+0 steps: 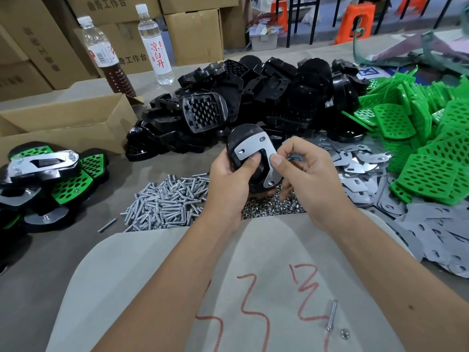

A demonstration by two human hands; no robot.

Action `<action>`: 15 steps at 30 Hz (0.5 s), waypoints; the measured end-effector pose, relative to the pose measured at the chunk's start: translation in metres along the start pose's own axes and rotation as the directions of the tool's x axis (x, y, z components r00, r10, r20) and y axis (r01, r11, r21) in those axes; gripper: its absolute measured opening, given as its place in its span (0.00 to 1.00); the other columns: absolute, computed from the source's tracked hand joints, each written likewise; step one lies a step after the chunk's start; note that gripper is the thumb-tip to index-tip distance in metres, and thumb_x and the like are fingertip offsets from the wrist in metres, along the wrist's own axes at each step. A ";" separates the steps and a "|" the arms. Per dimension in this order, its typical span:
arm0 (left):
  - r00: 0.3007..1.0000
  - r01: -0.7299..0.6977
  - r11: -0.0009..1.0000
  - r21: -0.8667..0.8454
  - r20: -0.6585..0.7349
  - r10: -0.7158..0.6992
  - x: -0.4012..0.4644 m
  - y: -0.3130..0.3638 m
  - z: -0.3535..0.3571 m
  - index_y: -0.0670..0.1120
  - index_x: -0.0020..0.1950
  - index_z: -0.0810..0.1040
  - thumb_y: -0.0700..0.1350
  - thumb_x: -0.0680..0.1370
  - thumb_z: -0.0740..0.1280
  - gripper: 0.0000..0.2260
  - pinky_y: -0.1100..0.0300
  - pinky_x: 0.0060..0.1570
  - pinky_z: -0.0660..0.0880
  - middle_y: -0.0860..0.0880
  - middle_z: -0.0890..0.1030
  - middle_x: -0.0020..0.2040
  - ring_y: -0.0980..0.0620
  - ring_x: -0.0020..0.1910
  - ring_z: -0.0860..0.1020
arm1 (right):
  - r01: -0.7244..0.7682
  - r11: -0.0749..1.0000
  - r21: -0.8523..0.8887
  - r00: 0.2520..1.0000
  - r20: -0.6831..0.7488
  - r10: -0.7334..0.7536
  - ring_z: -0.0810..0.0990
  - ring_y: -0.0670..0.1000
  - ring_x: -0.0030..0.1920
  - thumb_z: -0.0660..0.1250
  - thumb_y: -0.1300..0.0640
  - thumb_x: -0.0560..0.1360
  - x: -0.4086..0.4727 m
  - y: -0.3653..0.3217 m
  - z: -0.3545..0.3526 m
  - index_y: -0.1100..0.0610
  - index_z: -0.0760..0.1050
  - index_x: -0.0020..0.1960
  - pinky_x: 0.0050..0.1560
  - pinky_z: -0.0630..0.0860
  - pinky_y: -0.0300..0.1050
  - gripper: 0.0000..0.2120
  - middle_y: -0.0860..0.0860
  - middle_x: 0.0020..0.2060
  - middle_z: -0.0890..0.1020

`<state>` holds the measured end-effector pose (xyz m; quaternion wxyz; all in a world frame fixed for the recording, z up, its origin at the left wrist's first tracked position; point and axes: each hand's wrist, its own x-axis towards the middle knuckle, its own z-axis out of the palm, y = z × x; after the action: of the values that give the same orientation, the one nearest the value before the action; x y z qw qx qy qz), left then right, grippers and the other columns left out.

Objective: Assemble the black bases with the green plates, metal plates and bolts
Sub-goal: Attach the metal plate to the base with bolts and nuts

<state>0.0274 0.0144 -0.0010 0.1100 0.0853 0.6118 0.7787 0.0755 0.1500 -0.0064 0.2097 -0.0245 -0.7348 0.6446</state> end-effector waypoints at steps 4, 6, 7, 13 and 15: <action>0.999 -0.008 1.000 0.022 -0.035 0.009 0.001 0.001 0.001 0.48 0.59 0.81 0.37 0.82 0.68 0.09 0.30 0.61 0.77 0.44 0.86 0.56 0.36 0.60 0.82 | -0.007 1.000 -0.021 1.000 0.003 0.007 0.74 0.48 0.27 0.69 0.61 0.82 0.001 0.001 0.000 0.55 0.75 0.42 0.27 0.77 0.44 0.10 0.53 0.38 0.77; 0.999 -0.017 0.999 0.028 -0.043 0.018 0.001 0.001 0.001 0.48 0.58 0.81 0.36 0.82 0.69 0.09 0.30 0.62 0.77 0.46 0.86 0.53 0.37 0.59 0.83 | -0.009 1.000 -0.022 1.000 0.003 0.009 0.74 0.48 0.28 0.69 0.60 0.82 0.001 0.001 -0.001 0.55 0.76 0.42 0.27 0.77 0.44 0.10 0.49 0.37 0.77; 0.999 -0.022 0.999 0.030 -0.046 0.023 0.001 0.001 0.001 0.48 0.58 0.81 0.36 0.82 0.69 0.09 0.30 0.62 0.77 0.48 0.86 0.51 0.39 0.58 0.84 | -0.008 1.000 -0.024 1.000 0.004 0.008 0.75 0.47 0.28 0.69 0.60 0.82 0.001 0.002 -0.001 0.54 0.76 0.41 0.28 0.78 0.45 0.10 0.47 0.36 0.77; 0.994 -0.089 0.995 0.032 -0.067 0.091 -0.001 0.000 0.001 0.49 0.57 0.82 0.34 0.80 0.70 0.11 0.39 0.61 0.80 0.53 0.87 0.48 0.52 0.50 0.84 | -0.012 0.999 -0.039 1.000 0.012 0.012 0.76 0.47 0.27 0.69 0.55 0.79 0.001 0.001 0.001 0.53 0.76 0.42 0.30 0.80 0.57 0.08 0.41 0.32 0.76; 0.992 -0.101 0.995 0.024 -0.067 0.103 -0.001 0.000 0.000 0.49 0.57 0.82 0.33 0.80 0.70 0.12 0.42 0.59 0.81 0.53 0.87 0.48 0.53 0.50 0.84 | -0.016 0.999 -0.030 1.000 0.013 0.016 0.76 0.47 0.27 0.69 0.57 0.80 0.001 0.000 0.002 0.54 0.77 0.42 0.30 0.81 0.57 0.08 0.42 0.32 0.76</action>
<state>0.0283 0.0146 -0.0009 0.0482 0.0909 0.6178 0.7795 0.0740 0.1489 -0.0065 0.1994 -0.0293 -0.7455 0.6354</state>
